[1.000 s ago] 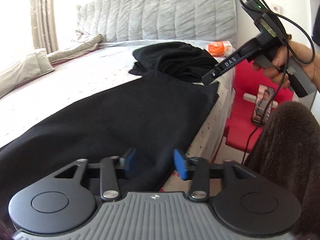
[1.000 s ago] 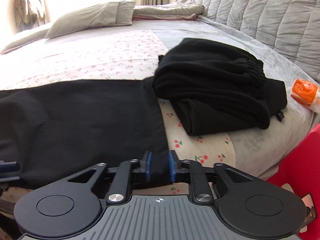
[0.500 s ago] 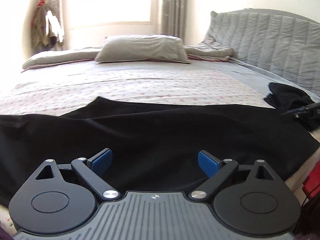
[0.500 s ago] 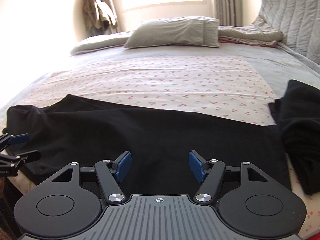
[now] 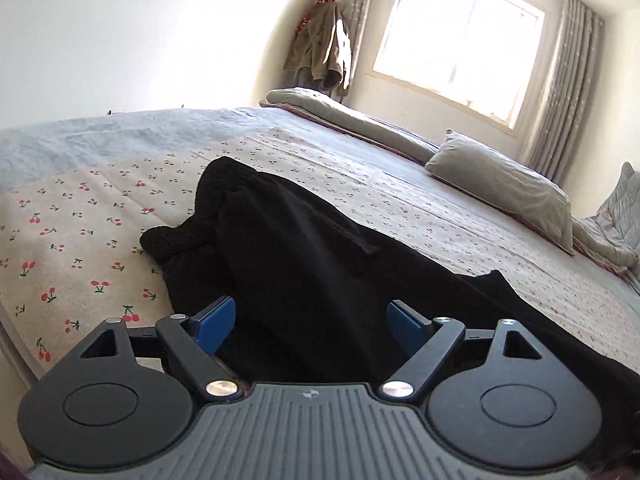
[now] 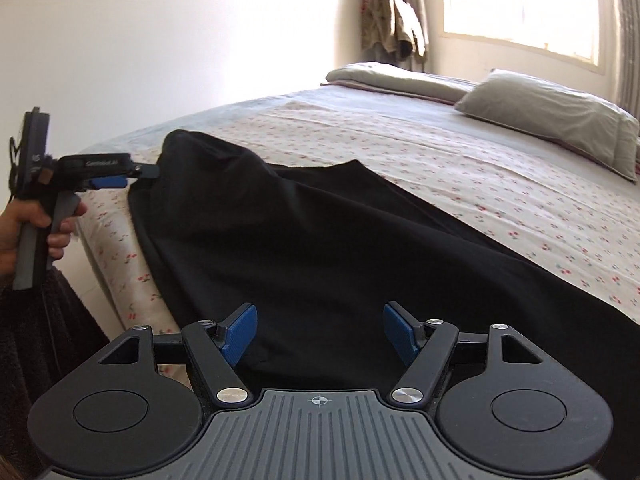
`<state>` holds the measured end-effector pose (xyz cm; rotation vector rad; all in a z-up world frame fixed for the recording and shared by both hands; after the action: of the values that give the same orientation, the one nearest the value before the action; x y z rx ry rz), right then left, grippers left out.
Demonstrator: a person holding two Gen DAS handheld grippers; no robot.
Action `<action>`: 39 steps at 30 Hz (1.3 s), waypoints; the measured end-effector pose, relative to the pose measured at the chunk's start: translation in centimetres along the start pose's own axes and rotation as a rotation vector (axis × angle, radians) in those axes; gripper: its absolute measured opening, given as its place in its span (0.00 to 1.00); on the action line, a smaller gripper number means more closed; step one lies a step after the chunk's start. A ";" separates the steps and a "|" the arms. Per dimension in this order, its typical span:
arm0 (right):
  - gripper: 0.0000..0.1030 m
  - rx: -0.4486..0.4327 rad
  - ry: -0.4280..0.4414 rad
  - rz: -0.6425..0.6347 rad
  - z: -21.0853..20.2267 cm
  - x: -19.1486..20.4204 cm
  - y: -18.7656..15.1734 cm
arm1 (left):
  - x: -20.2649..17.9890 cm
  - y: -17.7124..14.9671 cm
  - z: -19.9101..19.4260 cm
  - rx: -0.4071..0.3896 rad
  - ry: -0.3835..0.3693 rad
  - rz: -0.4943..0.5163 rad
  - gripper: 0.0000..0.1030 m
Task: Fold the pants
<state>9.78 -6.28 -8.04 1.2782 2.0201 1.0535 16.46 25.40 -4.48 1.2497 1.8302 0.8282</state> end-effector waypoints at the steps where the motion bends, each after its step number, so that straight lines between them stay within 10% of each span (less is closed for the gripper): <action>1: 0.64 0.001 0.023 -0.033 0.7 1.0 0.2 | 0.6 0.2 0.2 0.002 -0.007 -0.027 0.78; 15: 0.03 0.102 0.158 -0.133 5.3 5.5 -0.4 | 5.4 1.2 6.5 0.155 -0.132 -0.465 0.43; 17: 0.00 0.081 0.169 -0.107 4.6 5.0 0.0 | 5.5 1.1 6.7 0.159 -0.145 -0.501 0.33; 19: 0.00 0.066 0.182 -0.086 3.9 4.6 0.2 | 5.4 1.2 6.3 0.164 -0.170 -0.529 0.01; 26: 0.00 0.042 0.240 -0.056 2.5 4.2 0.6 | 4.6 3.7 1.3 0.051 -0.101 -0.401 0.01; 32: 0.00 0.080 0.300 -0.032 2.8 4.6 0.5 | 5.8 1.5 1.0 0.121 0.105 -0.230 0.02; 36: 0.00 0.212 0.323 0.037 4.6 4.4 -1.1 | 6.1 -0.6 1.7 0.199 0.204 -0.111 0.10; 39: 0.09 0.206 0.364 0.101 4.3 3.8 -0.8 | 5.8 -0.1 0.4 0.178 0.247 -0.077 0.37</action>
<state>11.08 -1.59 -11.17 1.3836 2.4094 1.2227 15.41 30.93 -6.08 1.2199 2.1764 0.8212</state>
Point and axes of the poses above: each gripper's, at about its wrist camera, not at the fingertips, and z roughly the way its jaws point, x to its left, y to its top, the point moved 10 cm from there along z, roughly the way its jaws point, and after that the axes turned 5 degrees about y, right-handed, at the moved point
